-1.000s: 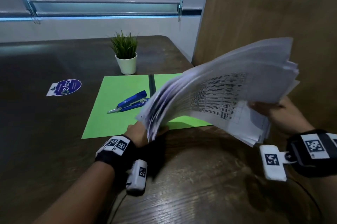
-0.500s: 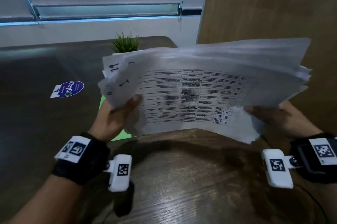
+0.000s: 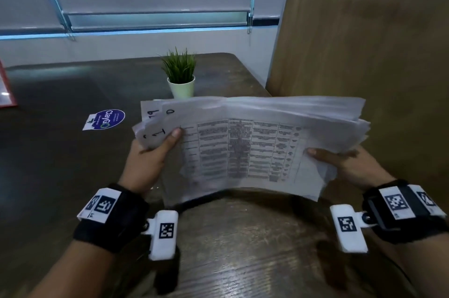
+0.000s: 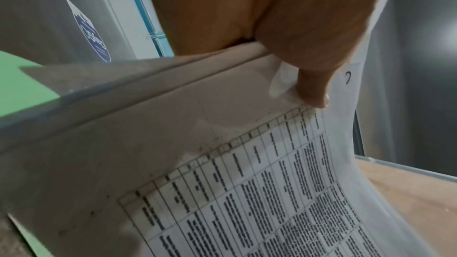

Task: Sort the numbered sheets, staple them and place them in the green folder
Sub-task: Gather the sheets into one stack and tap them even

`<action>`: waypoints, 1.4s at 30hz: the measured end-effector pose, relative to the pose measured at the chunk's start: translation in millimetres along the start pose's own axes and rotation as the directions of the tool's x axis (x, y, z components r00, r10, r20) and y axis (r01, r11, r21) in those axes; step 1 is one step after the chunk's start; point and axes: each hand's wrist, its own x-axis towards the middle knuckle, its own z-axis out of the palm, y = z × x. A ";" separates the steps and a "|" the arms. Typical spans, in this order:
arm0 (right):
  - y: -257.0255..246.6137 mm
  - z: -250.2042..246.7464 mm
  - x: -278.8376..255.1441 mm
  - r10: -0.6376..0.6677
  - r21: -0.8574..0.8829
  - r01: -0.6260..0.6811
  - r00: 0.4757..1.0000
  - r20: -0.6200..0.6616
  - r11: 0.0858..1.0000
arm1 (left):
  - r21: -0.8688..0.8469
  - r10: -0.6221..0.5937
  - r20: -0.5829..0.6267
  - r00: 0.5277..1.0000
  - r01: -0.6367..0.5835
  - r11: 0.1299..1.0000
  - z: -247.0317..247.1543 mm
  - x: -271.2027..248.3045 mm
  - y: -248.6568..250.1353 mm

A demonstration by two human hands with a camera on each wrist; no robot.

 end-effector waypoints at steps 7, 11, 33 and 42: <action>17.9 -5.0 3.2 0.003 -0.009 -0.003 1.000 0.013 1.000 | 0.050 0.092 -0.086 0.992 -0.088 0.995 -0.6 8.0 -10.2; 31.2 -4.9 2.1 0.046 0.089 -0.046 0.999 0.004 0.995 | 0.086 0.102 -0.155 0.983 -0.090 0.992 8.9 12.4 -10.3; 22.3 -8.9 -7.9 0.037 -0.017 -0.035 0.997 0.067 0.999 | 0.116 0.216 -0.449 0.867 -0.183 0.976 19.2 34.7 -15.7; 25.6 -3.0 -6.7 0.037 0.073 -0.042 0.997 0.063 0.996 | 0.261 0.381 -0.334 0.862 -0.304 0.916 18.5 21.4 -17.8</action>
